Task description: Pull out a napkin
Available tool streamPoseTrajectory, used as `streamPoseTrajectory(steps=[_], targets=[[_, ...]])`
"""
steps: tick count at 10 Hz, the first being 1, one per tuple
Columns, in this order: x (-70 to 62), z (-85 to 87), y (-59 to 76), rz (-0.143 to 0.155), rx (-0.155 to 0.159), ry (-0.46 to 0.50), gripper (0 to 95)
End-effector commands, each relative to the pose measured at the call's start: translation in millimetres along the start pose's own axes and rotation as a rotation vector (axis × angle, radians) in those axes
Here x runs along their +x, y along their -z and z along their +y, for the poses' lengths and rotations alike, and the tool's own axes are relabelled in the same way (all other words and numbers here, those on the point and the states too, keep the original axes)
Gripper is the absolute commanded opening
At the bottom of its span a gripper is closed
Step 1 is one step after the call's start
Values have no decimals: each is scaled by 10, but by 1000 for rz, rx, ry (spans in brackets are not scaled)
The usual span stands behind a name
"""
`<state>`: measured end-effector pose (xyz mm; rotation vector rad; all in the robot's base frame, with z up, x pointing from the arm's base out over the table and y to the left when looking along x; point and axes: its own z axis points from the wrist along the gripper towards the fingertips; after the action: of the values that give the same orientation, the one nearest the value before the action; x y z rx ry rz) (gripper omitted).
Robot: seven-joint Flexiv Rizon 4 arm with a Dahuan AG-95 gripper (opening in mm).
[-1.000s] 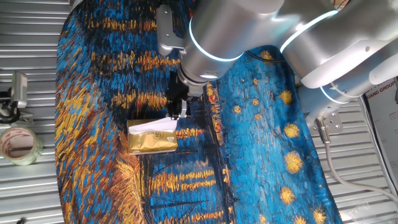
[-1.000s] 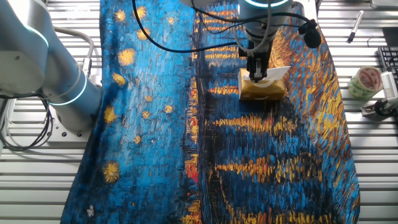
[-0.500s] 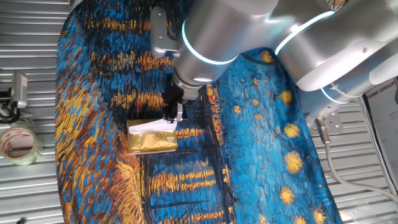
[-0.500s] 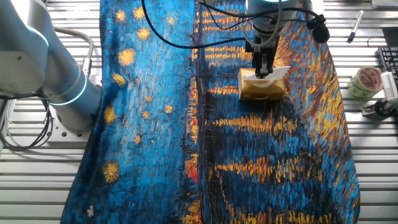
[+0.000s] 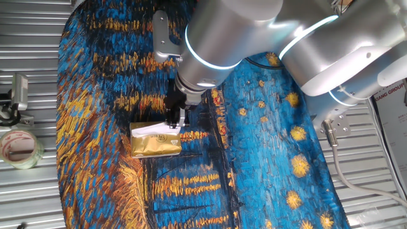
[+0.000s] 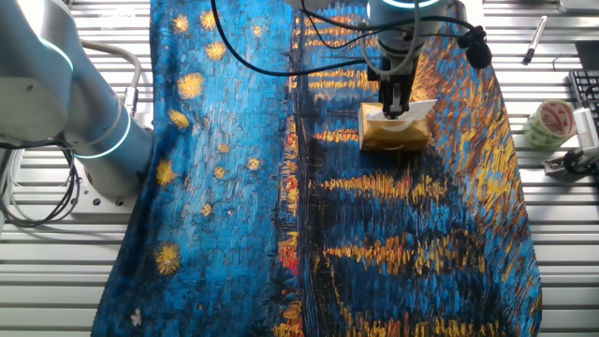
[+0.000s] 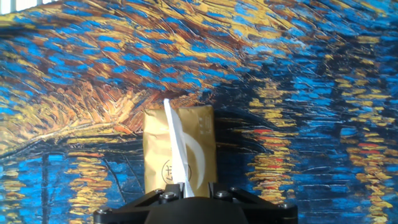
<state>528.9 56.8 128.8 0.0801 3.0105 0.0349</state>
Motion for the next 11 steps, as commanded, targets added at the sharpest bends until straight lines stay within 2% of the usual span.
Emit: streamPoseTrajectory(steps=[1, 6, 11], targets=[[-35, 29, 23, 7, -2, -4, 190], [-134, 99, 19, 9, -7, -9, 190], [-122, 99, -83, -8, -12, -17, 190]])
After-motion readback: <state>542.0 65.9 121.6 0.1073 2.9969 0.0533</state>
